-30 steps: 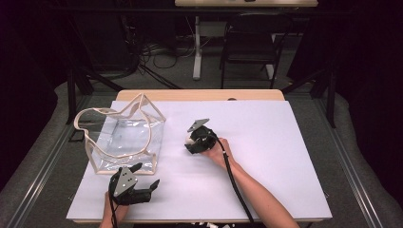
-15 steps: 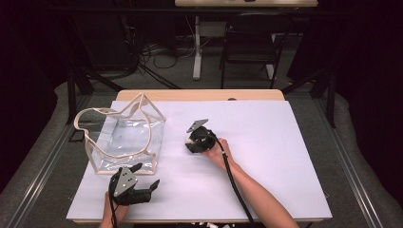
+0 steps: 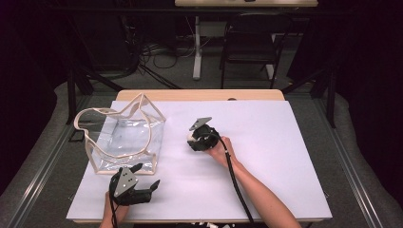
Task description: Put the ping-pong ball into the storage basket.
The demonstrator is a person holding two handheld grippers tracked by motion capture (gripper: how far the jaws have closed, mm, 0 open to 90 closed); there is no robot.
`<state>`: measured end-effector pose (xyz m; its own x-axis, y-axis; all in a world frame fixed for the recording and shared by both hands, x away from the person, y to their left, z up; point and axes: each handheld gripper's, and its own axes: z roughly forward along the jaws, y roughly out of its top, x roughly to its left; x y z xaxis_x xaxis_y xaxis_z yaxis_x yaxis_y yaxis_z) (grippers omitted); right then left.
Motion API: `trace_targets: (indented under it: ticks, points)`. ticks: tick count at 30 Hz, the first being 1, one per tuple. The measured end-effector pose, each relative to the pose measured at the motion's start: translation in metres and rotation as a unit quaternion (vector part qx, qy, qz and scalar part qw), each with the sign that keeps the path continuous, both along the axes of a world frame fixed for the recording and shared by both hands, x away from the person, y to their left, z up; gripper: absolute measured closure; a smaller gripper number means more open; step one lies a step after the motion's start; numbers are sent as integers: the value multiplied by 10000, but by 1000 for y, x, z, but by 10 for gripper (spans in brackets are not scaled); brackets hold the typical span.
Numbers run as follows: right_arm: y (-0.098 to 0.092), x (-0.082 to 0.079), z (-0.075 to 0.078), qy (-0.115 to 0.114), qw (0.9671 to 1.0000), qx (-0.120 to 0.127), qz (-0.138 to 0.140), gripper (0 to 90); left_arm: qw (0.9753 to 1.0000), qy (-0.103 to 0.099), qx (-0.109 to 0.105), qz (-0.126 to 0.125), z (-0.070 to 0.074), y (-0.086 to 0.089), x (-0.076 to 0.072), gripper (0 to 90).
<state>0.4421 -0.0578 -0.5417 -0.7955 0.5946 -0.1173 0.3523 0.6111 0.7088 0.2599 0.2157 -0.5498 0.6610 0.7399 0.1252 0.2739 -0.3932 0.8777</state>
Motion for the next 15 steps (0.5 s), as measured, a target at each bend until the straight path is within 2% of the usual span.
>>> trace_targets:
  ticks: [15]
  points:
    - [-2,-6,18,-84,9999,-16,111,502,10000,15,-9,-5,0,-1,0,163]
